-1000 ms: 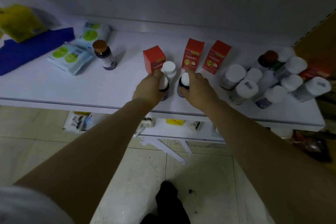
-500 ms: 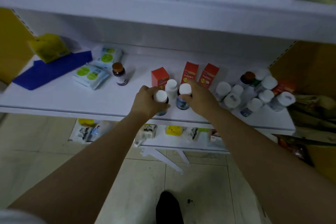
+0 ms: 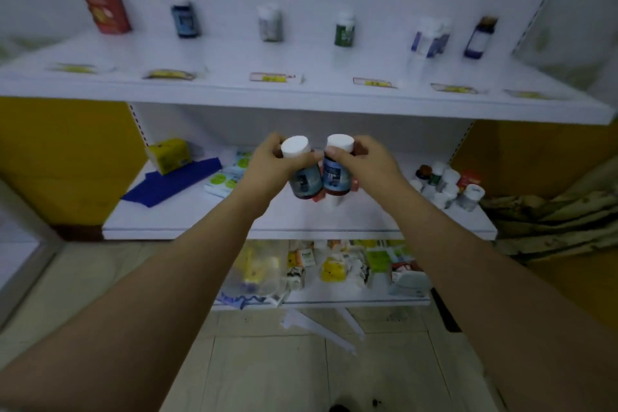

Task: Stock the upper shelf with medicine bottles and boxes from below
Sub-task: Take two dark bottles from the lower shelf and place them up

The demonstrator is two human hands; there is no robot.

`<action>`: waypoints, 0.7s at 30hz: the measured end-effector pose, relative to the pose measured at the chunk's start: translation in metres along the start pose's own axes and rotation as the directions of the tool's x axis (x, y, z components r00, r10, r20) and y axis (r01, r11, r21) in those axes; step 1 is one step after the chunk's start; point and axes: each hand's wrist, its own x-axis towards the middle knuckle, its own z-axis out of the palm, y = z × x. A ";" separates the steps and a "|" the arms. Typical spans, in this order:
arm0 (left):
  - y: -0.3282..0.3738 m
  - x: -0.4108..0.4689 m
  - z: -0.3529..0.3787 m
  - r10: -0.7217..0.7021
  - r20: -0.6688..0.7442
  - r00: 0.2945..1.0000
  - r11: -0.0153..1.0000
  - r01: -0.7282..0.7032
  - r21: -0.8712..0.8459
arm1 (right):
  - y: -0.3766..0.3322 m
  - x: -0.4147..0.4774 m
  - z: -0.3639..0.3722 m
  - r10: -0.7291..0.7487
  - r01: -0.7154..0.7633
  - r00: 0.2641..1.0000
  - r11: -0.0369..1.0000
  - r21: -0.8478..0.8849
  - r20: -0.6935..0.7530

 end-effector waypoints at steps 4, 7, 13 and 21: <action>0.058 -0.032 -0.023 0.048 0.038 0.998 0.984 -0.041 -0.174 | -0.060 -0.029 -0.005 0.001 -0.010 1.000 0.956 0.294 0.031; 0.093 -0.049 -0.033 0.098 0.013 0.995 0.988 -0.096 -0.122 | -0.101 -0.045 -0.008 -0.028 -0.036 0.993 0.849 0.527 0.112; 0.154 -0.078 -0.042 0.157 0.034 0.987 0.973 -0.149 -0.177 | -0.156 -0.070 -0.032 -0.152 -0.022 0.968 0.737 0.676 0.198; 0.187 -0.105 -0.036 0.127 0.145 0.981 0.916 -0.060 -0.397 | -0.181 -0.088 -0.056 -0.241 0.067 0.957 0.721 0.690 0.159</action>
